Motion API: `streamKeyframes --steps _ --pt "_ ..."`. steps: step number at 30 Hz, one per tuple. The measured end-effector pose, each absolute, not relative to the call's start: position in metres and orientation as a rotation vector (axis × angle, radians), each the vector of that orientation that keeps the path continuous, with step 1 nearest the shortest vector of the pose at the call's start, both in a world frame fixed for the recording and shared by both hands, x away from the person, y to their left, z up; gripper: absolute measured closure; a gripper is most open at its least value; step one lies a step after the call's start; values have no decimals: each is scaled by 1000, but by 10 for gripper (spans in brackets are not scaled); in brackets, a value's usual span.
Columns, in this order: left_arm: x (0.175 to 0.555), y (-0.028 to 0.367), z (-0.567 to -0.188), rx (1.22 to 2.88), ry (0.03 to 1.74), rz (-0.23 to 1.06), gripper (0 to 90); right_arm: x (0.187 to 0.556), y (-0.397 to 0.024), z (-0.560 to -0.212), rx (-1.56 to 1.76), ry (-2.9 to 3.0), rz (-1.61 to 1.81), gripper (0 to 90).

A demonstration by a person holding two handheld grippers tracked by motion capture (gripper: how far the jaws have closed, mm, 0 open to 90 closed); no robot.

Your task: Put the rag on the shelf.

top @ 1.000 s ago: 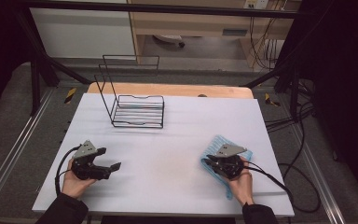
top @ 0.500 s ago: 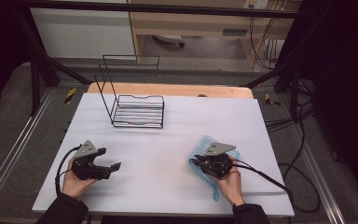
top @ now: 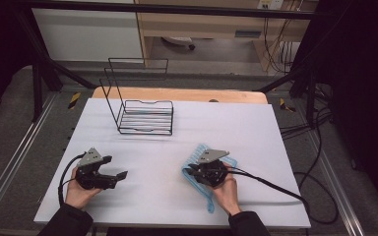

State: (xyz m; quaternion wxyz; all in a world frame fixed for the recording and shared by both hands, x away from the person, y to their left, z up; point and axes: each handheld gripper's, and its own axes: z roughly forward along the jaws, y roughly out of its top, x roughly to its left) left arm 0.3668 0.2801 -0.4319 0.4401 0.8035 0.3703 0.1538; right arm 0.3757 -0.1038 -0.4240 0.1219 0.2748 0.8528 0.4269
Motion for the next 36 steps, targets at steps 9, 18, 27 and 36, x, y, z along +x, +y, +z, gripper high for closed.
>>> streamKeyframes --steps 9,18,27,36 --pt "367 280 -432 1994 922 380 106 376 -71 -423 751 2526 1269 793" --pt "367 280 -431 1996 923 382 106 377 -43 -425 706 2561 1279 793" --pt "367 281 -431 1993 925 383 108 375 -20 -430 658 2615 1270 789" --pt "367 280 -430 1992 934 374 114 373 -12 -442 683 2688 1259 666"
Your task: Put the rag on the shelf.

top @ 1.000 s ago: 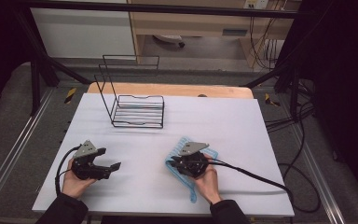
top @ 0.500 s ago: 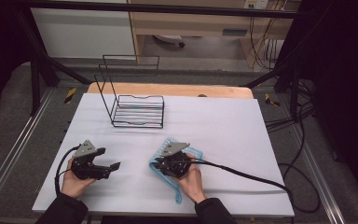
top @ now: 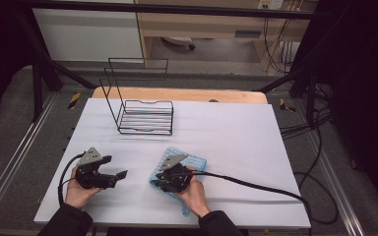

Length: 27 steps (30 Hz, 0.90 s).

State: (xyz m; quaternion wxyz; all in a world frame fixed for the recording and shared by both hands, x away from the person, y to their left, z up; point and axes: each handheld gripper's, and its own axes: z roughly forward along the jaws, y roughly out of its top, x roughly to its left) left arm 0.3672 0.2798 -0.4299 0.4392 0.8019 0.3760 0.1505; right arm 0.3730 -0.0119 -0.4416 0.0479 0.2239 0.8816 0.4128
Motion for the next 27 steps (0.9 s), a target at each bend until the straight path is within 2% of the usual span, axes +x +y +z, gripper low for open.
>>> streamKeyframes --steps 2,6,7,10,13,17,21,25,27 --pt "367 279 -429 1986 936 370 115 372 -12 -438 702 2688 1310 590" --pt "366 277 -425 1976 948 358 121 369 -18 -425 704 2677 1337 508" --pt "365 277 -423 1976 951 354 134 366 -26 -415 698 2657 1338 459" --pt "362 271 -418 1973 954 345 169 364 -45 -404 745 2597 1347 398" --pt "358 258 -411 1989 937 325 200 363 -62 -402 789 2569 1349 393" --pt "351 232 -404 2047 856 269 380 355 -101 -411 912 2542 1289 404" --pt "344 198 -402 2148 791 226 503 344 -124 -421 980 2523 1279 441" --pt "343 170 -408 2233 741 208 554 336 -132 -424 1001 2517 1292 463" --pt "345 160 -414 2268 736 220 582 327 -131 -426 989 2528 1314 507"
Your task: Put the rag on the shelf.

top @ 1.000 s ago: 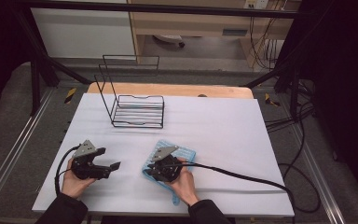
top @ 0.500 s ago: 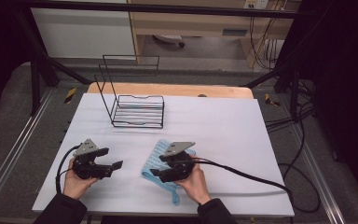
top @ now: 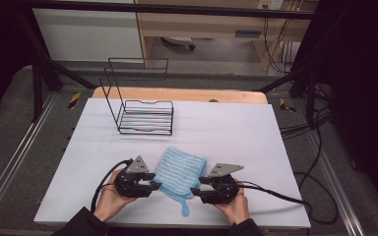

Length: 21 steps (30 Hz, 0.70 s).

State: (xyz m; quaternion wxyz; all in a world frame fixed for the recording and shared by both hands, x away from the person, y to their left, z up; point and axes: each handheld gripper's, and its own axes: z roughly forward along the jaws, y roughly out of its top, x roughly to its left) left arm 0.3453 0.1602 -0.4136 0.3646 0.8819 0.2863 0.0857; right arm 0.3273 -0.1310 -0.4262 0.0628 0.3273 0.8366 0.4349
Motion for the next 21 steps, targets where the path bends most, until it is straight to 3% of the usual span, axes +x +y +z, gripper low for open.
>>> streamKeyframes --steps 6,21 --pt "355 155 -430 2302 762 205 662 318 -124 -436 1029 2598 1342 620" --pt "354 153 -440 2292 764 224 679 310 -108 -455 1002 2668 1261 682"
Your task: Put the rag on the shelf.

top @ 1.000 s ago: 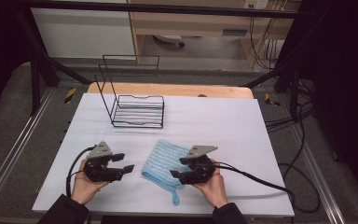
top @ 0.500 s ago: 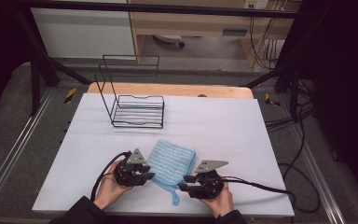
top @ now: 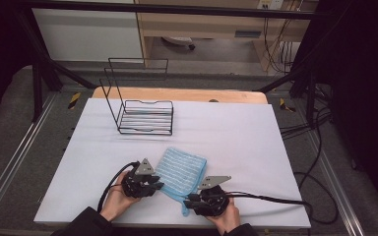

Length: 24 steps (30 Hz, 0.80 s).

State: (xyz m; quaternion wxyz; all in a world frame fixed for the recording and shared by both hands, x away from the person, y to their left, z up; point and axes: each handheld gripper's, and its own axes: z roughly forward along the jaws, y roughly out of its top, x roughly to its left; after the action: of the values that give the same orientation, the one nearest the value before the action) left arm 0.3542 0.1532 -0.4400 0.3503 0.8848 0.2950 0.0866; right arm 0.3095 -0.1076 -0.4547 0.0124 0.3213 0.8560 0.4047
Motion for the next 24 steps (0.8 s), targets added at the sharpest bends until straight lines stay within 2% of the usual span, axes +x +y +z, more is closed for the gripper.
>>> streamKeyframes --steps 6,8,10,15,24 --pt "353 149 -441 2290 809 246 700 306 -102 -455 975 2659 1257 704" --pt "353 148 -441 2292 826 246 718 304 -101 -455 964 2670 1257 734" --pt "353 148 -440 2291 838 246 780 301 -99 -456 982 2674 1255 818" --pt "354 149 -439 2279 840 243 833 302 -99 -455 1000 2680 1243 900" --pt "350 154 -429 2237 837 211 847 306 -111 -439 1011 2660 1226 900"
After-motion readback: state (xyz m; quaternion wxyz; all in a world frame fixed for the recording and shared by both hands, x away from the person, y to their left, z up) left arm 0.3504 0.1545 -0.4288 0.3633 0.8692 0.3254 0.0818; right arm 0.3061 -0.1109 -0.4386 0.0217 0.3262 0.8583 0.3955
